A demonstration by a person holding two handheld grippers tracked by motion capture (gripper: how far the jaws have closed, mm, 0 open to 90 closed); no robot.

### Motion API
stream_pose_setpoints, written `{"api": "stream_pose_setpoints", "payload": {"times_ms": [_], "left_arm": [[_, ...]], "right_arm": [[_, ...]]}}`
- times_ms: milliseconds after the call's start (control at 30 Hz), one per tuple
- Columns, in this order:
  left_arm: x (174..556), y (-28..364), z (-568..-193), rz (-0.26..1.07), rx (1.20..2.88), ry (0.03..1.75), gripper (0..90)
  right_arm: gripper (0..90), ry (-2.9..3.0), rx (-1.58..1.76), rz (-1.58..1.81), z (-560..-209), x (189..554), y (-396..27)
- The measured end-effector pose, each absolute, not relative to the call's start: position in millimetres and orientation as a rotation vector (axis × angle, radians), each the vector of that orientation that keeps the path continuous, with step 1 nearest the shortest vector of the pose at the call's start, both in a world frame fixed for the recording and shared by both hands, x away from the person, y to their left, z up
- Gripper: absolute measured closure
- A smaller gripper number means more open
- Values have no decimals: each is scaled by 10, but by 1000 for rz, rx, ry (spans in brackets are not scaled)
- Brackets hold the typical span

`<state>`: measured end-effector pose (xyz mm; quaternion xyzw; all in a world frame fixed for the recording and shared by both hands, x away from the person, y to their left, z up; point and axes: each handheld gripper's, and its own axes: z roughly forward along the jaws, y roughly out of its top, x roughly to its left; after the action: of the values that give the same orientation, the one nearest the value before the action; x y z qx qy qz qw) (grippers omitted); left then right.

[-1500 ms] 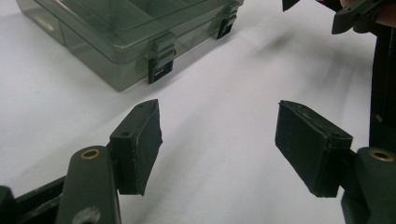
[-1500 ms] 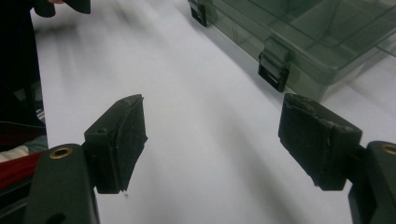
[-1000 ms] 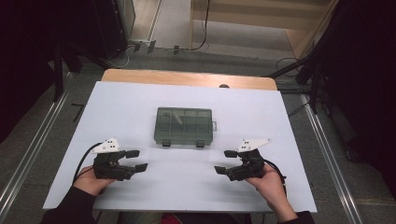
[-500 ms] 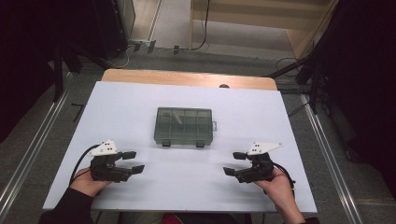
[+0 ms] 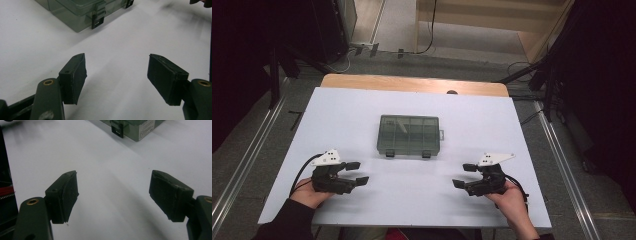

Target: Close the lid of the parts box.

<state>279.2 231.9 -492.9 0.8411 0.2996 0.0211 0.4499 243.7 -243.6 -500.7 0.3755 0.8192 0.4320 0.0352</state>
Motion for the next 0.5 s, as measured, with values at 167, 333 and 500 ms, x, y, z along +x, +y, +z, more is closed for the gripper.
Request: {"api": "stream_pose_setpoints", "payload": {"times_ms": [167, 333, 500], "left_arm": [[2789, 2319, -4928, 53, 2080, 741, 311], [2788, 2318, -4928, 53, 2080, 742, 311], [2786, 2321, -4927, 52, 2082, 742, 311]], "right_arm": [[242, 2519, 1150, 1327, -5011, 2439, -2434], [242, 2517, 1157, 1335, -5013, 2443, -2436], [242, 2518, 1159, 1333, -5013, 2442, -2434]]}}
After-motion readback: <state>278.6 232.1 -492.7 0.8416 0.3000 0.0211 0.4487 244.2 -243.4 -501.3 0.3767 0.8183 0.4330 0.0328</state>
